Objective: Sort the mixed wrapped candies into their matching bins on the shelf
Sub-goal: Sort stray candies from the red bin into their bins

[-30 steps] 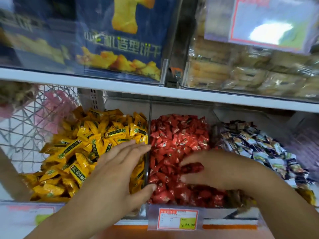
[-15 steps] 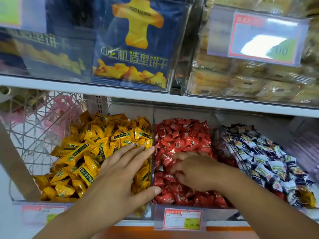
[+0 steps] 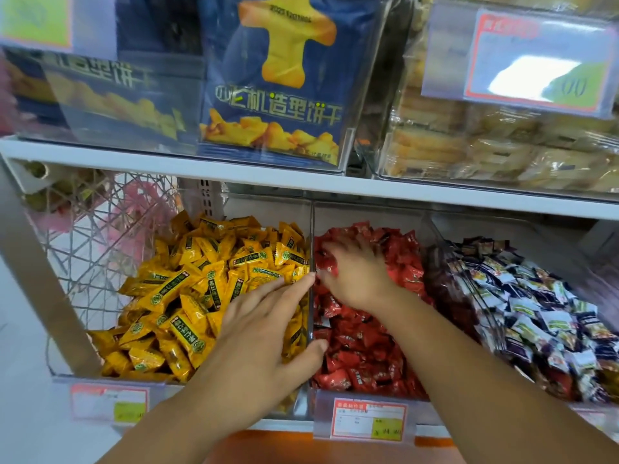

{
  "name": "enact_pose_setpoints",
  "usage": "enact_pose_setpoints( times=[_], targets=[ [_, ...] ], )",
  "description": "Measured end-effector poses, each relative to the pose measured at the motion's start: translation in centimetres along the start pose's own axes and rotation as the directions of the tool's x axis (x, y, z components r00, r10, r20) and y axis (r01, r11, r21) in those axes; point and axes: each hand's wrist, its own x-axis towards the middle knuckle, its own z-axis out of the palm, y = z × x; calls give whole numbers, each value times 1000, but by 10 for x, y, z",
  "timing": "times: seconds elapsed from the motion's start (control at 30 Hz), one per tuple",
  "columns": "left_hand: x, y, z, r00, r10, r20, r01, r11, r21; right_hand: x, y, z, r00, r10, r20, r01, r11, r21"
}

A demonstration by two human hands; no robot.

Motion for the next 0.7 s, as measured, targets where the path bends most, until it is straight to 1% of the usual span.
enact_pose_setpoints(
  times=[0.07, 0.13, 0.2, 0.3, 0.4, 0.5, 0.53, 0.57, 0.6, 0.63, 0.67, 0.7],
  targets=[
    [-1, -1, -2, 1000, -9, 13, 9, 1000, -11, -8, -2, 5, 992, -25, 125, 33, 997, -64],
    [-3, -3, -3, 1000, -12, 27, 12, 1000, -15, -22, 0, -1, 970, -72, 233, 92, 993, -73],
    [-3, -5, -3, 1000, -6, 30, 6, 1000, -9, -40, 6, -11, 951, -103, 290, 139, 985, -106],
    [-1, -5, -6, 999, 0, 32, 0, 1000, -11, -66, 16, -20, 939, -90, 331, 132, 985, -107],
    [3, -2, -8, 1000, 18, 13, -18, 1000, -19, -79, 25, -36, 918, -91, 385, 120, 991, -51],
    [8, 0, -6, 999, 26, -34, -26, 1000, 16, -76, 27, -65, 888, -58, 456, -2, 992, 129],
    [9, 0, -5, 999, 26, -42, -24, 999, 33, -72, 25, -71, 898, -65, 436, -18, 983, 182],
    [11, 0, -4, 999, 20, -47, -19, 999, 38, -64, 24, -72, 928, -73, 364, -8, 976, 217],
    [12, 0, -3, 999, 10, -48, -9, 999, 35, -52, 25, -68, 967, -75, 242, 21, 976, 217],
    [12, 0, -2, 999, -2, -44, 3, 999, 32, -39, 27, -60, 991, -48, 125, 25, 983, 183],
    [13, -1, -2, 999, -12, -41, 13, 999, 30, -27, 29, -51, 999, -1, 41, -5, 991, 132],
    [12, -1, -1, 999, -20, -36, 21, 999, 30, -16, 31, -40, 998, 62, 1, -61, 995, 76]
  ],
)
